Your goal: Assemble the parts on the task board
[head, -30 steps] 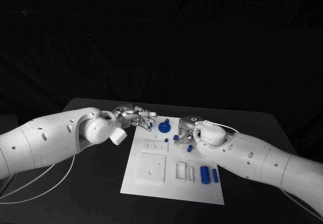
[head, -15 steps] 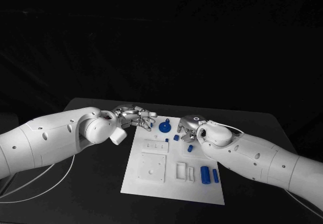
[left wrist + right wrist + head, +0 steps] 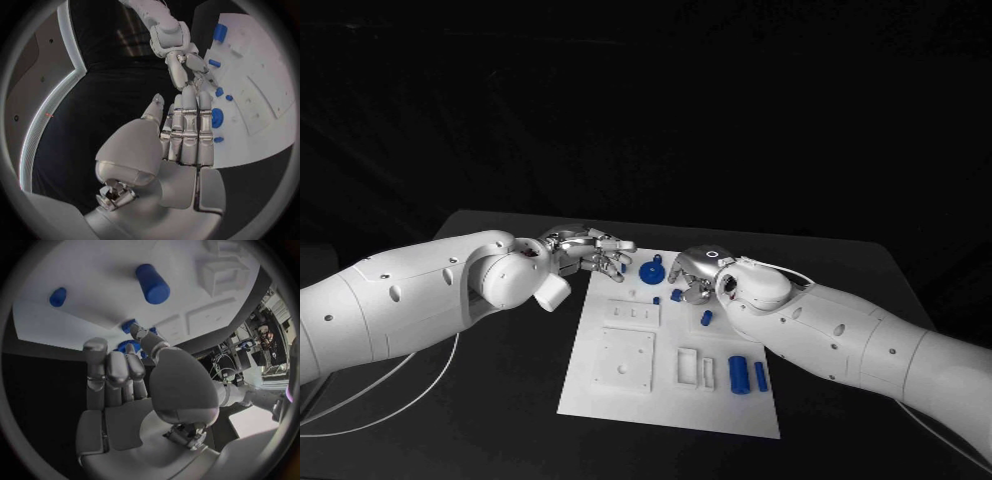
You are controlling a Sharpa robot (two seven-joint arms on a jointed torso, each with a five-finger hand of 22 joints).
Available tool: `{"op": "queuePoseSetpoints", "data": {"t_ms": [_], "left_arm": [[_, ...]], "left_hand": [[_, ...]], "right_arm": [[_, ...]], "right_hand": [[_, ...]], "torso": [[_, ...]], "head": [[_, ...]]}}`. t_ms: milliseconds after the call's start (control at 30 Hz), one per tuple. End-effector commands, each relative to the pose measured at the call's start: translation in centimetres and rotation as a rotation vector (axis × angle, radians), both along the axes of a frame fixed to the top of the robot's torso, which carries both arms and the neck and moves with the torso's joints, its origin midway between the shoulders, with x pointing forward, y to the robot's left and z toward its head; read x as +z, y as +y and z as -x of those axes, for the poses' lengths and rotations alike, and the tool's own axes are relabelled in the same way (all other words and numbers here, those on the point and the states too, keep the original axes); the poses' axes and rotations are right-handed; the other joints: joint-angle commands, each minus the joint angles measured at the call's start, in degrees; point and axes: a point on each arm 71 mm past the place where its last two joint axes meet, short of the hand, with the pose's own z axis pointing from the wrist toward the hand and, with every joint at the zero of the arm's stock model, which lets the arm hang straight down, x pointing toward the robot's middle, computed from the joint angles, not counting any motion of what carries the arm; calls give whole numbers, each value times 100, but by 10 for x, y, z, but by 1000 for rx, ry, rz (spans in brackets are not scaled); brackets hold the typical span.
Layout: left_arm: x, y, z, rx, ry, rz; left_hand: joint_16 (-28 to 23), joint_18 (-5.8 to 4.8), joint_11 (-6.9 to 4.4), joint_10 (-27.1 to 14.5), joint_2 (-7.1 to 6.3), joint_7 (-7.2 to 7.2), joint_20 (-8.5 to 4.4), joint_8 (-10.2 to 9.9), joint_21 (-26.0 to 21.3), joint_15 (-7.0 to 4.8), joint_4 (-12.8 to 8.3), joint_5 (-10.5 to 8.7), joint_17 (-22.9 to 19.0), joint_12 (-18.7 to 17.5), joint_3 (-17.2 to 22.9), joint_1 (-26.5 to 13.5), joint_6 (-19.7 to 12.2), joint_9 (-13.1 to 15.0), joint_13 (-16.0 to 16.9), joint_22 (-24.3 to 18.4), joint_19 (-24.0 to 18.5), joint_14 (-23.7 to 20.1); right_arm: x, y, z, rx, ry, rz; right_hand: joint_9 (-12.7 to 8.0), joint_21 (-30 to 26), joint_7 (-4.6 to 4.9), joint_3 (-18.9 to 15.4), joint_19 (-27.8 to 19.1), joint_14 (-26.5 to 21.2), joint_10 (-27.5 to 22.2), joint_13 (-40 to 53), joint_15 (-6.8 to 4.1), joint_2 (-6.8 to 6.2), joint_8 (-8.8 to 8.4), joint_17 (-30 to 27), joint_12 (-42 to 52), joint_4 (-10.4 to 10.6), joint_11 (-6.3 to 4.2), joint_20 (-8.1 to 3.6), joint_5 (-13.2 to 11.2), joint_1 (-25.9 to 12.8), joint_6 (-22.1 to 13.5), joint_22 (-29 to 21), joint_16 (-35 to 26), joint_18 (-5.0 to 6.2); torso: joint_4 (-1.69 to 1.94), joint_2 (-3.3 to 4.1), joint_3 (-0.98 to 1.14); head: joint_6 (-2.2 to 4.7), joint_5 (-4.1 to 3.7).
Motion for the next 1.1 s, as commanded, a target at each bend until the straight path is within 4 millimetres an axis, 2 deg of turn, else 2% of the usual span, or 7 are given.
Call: {"op": "queuePoseSetpoints", "data": {"t_ms": [33, 133, 333, 733, 833, 1100], "left_arm": [[1, -3, 0, -20, -3, 6], [1, -4, 0, -22, -2, 6], [1, -4, 0, -24, -1, 6], [1, -4, 1, -28, 1, 6], [1, -4, 1, -28, 1, 6], [1, -4, 1, -30, 3, 5]], "left_hand": [[-17, -7, 12, -30, -27, 0, 5, 11, 32, 20, 25, -11, 9, -1, 5, -5, -25, -3, -6, -9, -38, 16], [-16, -7, 14, -32, -32, 2, 6, 14, 28, 19, 33, -20, 9, 3, -1, -2, -29, -2, -5, -14, -34, 19], [-16, -7, 14, -32, -32, 2, 6, 14, 28, 19, 33, -20, 9, 3, -1, -2, -29, -2, -5, -14, -34, 19], [-16, -7, 14, -32, -32, 2, 6, 14, 28, 19, 33, -20, 9, 3, -1, -2, -29, -2, -5, -14, -34, 19], [-16, -7, 14, -32, -32, 2, 6, 14, 28, 19, 33, -20, 9, 3, -1, -2, -29, -2, -5, -14, -34, 19], [-16, -7, 14, -32, -32, 2, 6, 14, 28, 19, 33, -20, 9, 3, -1, -2, -29, -2, -5, -14, -34, 19]], "right_arm": [[0, 5, 1, 62, -3, -10], [-1, 6, 1, 72, 0, -9], [-4, 5, -1, 82, 21, 11], [-8, -1, -4, 77, 40, 38], [-7, -2, -4, 76, 40, 39], [-7, -3, -4, 75, 43, 43]], "right_hand": [[-2, 17, -9, -162, 288, 13, 15, 6, -47, 37, -10, 2, -8, 55, -47, -31, -263, 95, -40, 280, -5, -37], [-2, 27, -28, -204, 292, 14, 12, 5, -52, 35, -12, 9, -11, 76, -60, -37, -370, 127, -68, 295, 3, -42], [-3, 27, -67, -180, 285, 4, 1, -7, -64, 83, -14, 8, -26, 42, -69, -48, -429, 182, -75, 316, -4, -57], [-2, 28, -78, 27, 287, 2, -18, 18, -62, 128, -11, 7, 7, -73, -76, -50, -307, 116, 5, 386, 0, -71], [-3, 36, -74, 86, 290, 7, -21, 25, -59, 124, -14, 11, 22, -83, -73, -47, -293, 94, 21, 406, 11, -71], [-1, 47, -78, 139, 292, 8, -18, 30, -58, 124, -12, 16, 39, -87, -74, -45, -249, 86, 33, 422, 18, -70]], "torso": [[6, 2, -5], [9, -1, -6], [0, 5, -7], [3, 0, -2], [1, 2, 6], [-9, 1, 0]], "head": [[-8, 3], [-13, 4], [-12, 10], [-35, 34], [-43, 41], [-43, 37]]}}
